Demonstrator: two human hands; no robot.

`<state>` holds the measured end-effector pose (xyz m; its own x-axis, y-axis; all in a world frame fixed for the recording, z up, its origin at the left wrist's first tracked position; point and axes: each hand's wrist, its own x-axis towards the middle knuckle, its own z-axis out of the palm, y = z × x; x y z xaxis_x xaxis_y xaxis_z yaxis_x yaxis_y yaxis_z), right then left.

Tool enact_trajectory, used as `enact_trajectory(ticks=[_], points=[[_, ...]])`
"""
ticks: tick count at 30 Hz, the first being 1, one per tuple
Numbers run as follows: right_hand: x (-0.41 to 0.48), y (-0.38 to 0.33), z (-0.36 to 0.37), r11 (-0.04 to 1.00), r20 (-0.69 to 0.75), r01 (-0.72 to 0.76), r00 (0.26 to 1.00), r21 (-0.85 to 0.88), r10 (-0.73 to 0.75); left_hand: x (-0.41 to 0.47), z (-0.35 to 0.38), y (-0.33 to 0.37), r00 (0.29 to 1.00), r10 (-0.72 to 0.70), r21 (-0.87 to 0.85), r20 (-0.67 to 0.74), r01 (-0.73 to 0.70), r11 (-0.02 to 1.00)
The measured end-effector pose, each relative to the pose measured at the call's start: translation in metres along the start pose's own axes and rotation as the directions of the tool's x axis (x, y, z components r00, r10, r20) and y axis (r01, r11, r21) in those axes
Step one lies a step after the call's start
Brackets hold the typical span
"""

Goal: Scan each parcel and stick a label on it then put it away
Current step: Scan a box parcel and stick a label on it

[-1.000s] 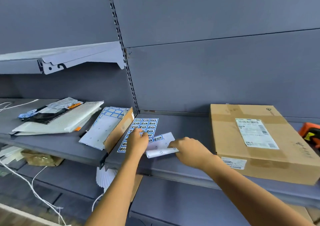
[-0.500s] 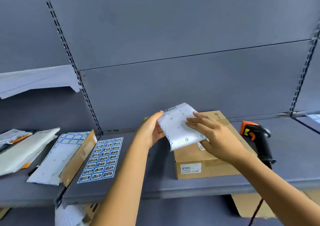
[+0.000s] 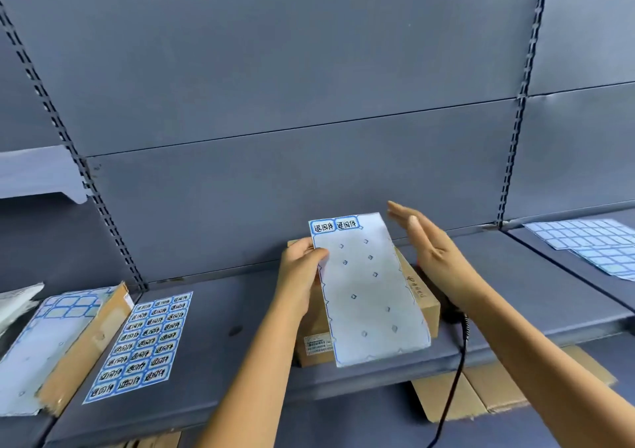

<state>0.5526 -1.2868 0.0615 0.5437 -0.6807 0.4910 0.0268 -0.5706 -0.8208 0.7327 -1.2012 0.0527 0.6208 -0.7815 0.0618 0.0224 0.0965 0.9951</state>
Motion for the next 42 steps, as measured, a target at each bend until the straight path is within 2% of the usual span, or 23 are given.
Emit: enact_trajectory(ticks=[1,3,8,11,13,16,19,23,28,34,42], points=[[0.006,-0.004,0.003,0.994,-0.078,0.011,0.997,-0.105,-0.020,-0.003,0.001,0.002,1.000,0.002,0.005,0.015,-0.002,1.000],[0.012,-0.008,0.009,0.969,-0.107,0.005,0.994,-0.245,-0.032,-0.010,0.003,0.003,0.998,0.014,0.001,0.053,-0.014,1.000],[0.009,0.001,0.017,0.985,-0.027,-0.127,0.992,-0.119,0.124,-0.024,0.002,0.001,0.993,0.027,-0.043,0.117,-0.022,0.999],[0.005,0.002,0.023,0.994,0.009,-0.095,0.995,-0.050,0.095,-0.029,-0.001,0.002,0.988,0.037,-0.036,0.148,-0.032,0.999],[0.003,0.002,0.025,0.993,0.018,-0.057,0.998,-0.102,0.059,-0.031,-0.001,0.001,0.991,0.052,-0.019,0.124,-0.050,0.999],[0.001,0.003,0.032,0.948,-0.057,0.055,0.995,-0.314,-0.076,-0.033,0.001,0.002,0.995,0.077,0.003,0.069,-0.077,0.997],[-0.004,0.006,0.041,0.797,-0.148,0.176,0.937,-0.577,-0.315,-0.032,0.004,0.003,0.995,0.091,0.013,0.031,-0.092,0.996],[-0.006,0.006,0.047,0.660,-0.182,0.219,0.857,-0.718,-0.482,-0.034,0.009,0.004,0.996,0.077,-0.024,0.043,-0.076,0.997],[-0.005,0.011,0.048,0.649,-0.185,0.230,0.843,-0.726,-0.506,-0.036,0.012,0.003,0.997,0.035,-0.027,0.067,-0.034,0.999],[-0.004,0.011,0.047,0.708,-0.211,0.201,0.868,-0.677,-0.449,-0.034,0.017,-0.002,0.998,-0.014,0.035,0.054,0.013,0.999],[-0.002,0.010,0.042,0.757,-0.211,0.193,0.892,-0.625,-0.401,-0.032,0.020,-0.004,0.998,-0.023,0.019,0.066,0.022,1.000]])
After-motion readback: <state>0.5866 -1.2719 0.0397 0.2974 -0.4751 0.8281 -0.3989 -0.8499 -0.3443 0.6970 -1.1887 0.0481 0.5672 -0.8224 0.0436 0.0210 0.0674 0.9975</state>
